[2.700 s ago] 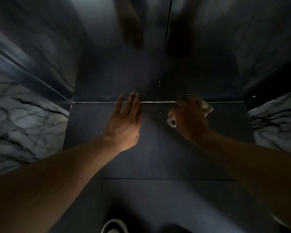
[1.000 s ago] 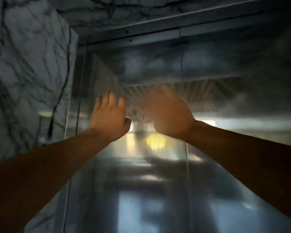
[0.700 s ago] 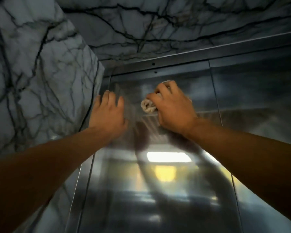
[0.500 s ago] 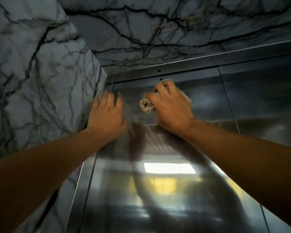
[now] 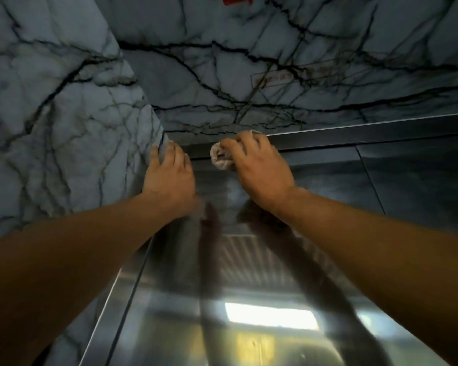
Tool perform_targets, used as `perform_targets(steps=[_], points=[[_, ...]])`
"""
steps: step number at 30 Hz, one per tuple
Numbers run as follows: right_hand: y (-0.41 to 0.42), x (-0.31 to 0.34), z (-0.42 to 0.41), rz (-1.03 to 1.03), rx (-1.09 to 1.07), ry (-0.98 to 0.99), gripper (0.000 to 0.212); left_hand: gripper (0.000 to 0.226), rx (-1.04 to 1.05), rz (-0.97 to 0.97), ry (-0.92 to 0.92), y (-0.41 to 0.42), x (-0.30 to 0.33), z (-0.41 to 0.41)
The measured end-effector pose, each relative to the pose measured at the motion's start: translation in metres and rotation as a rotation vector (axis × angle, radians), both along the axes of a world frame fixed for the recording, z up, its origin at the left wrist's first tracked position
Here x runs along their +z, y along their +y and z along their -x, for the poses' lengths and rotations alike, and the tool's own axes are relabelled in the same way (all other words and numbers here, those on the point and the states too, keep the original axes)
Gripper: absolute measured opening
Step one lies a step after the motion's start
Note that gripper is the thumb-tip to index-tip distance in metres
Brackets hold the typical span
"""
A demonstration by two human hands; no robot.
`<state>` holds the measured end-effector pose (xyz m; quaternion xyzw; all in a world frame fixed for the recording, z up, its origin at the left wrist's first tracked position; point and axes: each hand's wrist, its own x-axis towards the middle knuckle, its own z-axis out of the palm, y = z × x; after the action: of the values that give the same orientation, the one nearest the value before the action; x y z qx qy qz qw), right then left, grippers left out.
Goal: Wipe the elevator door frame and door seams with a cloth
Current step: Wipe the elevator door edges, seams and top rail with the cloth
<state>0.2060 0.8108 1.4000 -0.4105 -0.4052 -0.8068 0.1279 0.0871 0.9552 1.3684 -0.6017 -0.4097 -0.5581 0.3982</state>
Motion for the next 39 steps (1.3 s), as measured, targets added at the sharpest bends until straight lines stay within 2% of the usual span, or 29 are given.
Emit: perform_targets(steps=[7,10,12,17,20,23,27,34,39], points=[[0.043,0.032,0.041,-0.006,0.071,0.005,0.051,0.077,0.304,0.026,0.059,0.026,0.001,0.035],[0.072,0.043,0.047,-0.008,0.078,0.03,0.044,0.076,0.407,-0.001,0.115,0.036,0.002,0.04],[0.093,0.05,0.047,-0.015,0.042,0.063,0.038,0.076,0.421,-0.008,0.115,0.04,0.004,0.038],[0.136,0.064,0.031,0.056,-0.01,0.188,0.039,0.08,0.426,-0.066,0.064,0.047,0.018,0.028],[0.158,0.064,0.021,0.001,0.012,0.176,0.038,0.082,0.452,-0.09,0.043,0.056,0.024,0.019],[0.166,0.061,0.022,-0.049,0.034,0.169,0.037,0.08,0.413,-0.119,0.03,0.061,0.026,0.011],[0.158,0.067,0.023,-0.017,-0.017,0.194,0.034,0.081,0.266,-0.135,0.029,0.068,0.027,-0.008],[0.109,0.071,-0.005,-0.017,-0.067,0.23,0.034,0.078,0.118,-0.054,-0.041,0.062,0.029,-0.035],[0.057,0.073,-0.034,-0.063,-0.104,0.203,0.033,0.058,-0.123,-0.083,-0.154,0.035,0.034,-0.05]])
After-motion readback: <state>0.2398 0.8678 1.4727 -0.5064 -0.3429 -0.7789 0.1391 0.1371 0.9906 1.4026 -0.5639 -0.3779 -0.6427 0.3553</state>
